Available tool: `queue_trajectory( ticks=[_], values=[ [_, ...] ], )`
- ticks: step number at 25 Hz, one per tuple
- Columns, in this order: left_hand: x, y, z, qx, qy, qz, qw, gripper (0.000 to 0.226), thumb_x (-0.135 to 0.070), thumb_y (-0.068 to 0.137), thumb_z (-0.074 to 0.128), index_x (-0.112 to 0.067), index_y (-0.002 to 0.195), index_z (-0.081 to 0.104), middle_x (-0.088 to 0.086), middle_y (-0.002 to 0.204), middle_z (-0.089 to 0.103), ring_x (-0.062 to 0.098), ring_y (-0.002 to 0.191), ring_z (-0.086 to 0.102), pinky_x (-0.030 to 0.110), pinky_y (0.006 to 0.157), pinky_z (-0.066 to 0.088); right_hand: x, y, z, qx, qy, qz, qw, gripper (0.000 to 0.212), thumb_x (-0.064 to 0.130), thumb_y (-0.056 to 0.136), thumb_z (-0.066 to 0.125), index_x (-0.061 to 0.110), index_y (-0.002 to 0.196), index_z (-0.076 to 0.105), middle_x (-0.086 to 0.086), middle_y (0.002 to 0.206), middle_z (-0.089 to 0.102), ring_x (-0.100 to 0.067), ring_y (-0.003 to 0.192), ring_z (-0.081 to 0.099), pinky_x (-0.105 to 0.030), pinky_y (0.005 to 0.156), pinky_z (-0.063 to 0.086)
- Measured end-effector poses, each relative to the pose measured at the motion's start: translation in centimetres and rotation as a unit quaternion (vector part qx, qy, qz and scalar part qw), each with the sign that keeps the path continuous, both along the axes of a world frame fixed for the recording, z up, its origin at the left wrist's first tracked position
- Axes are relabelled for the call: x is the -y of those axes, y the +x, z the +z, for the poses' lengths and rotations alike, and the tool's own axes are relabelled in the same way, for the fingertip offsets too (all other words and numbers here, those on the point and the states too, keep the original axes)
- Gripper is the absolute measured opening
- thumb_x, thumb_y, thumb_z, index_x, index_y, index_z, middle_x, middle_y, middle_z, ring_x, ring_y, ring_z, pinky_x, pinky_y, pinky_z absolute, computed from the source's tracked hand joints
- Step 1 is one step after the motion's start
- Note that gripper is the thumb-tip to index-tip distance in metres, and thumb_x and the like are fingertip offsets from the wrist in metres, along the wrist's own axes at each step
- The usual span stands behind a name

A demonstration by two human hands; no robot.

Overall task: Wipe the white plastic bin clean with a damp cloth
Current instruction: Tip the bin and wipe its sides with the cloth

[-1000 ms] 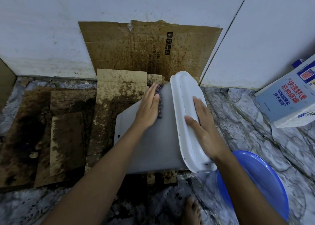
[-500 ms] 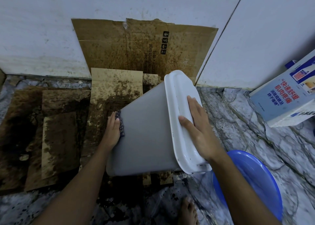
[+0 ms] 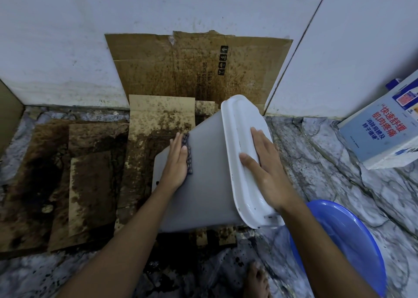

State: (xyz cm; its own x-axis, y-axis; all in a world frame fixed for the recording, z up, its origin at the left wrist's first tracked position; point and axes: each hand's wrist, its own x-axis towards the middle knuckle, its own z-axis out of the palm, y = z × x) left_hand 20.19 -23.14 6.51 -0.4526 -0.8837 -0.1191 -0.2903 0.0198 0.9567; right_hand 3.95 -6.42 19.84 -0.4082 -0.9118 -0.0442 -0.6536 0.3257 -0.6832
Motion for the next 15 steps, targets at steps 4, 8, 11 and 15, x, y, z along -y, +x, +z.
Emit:
queue_trajectory(
  ticks=[4,8,11,15],
  values=[
    [-1.8,-1.7,3.4,-0.029,-0.021,-0.033,0.999,0.054,-0.043,0.110,0.025,-0.032,0.161,0.012,-0.017,0.169,0.002,0.002,0.153,-0.011,0.036,0.125,-0.002,0.1,0.1,-0.1,-0.006,-0.001,0.002,1.000,0.077,0.079,0.088,0.029,0.054,0.154,-0.001,0.020,0.168,0.000,-0.006,0.155,-0.003,-0.054,0.125,0.006],
    [-3.6,-2.6,5.8,-0.045,-0.049,-0.067,0.996,0.057,-0.046,0.109,0.026,-0.033,0.162,0.009,-0.020,0.168,-0.001,-0.002,0.152,-0.012,0.032,0.124,-0.002,0.1,0.1,-0.2,-0.006,0.000,-0.003,1.000,0.078,0.080,0.087,0.029,0.054,0.154,-0.001,0.021,0.168,-0.001,-0.006,0.154,-0.004,-0.055,0.124,0.005],
    [-4.5,-2.4,6.4,-0.049,-0.059,-0.072,0.994,0.057,-0.046,0.109,0.027,-0.032,0.162,0.010,-0.019,0.169,0.001,-0.001,0.153,-0.008,0.034,0.126,0.001,0.2,0.2,-0.2,-0.010,0.004,0.000,1.000,0.078,0.080,0.087,0.028,0.054,0.154,-0.001,0.021,0.168,-0.001,-0.007,0.155,-0.004,-0.056,0.124,0.005],
    [-5.6,-1.9,7.0,-0.075,-0.063,-0.025,0.995,0.051,-0.036,0.109,0.035,-0.026,0.159,0.028,-0.012,0.167,0.022,0.005,0.155,0.013,0.036,0.127,0.015,0.3,0.3,-0.1,-0.012,0.004,-0.004,1.000,0.081,0.080,0.086,0.028,0.049,0.156,0.002,0.018,0.168,-0.001,-0.009,0.155,-0.003,-0.057,0.124,0.005]
  ],
)
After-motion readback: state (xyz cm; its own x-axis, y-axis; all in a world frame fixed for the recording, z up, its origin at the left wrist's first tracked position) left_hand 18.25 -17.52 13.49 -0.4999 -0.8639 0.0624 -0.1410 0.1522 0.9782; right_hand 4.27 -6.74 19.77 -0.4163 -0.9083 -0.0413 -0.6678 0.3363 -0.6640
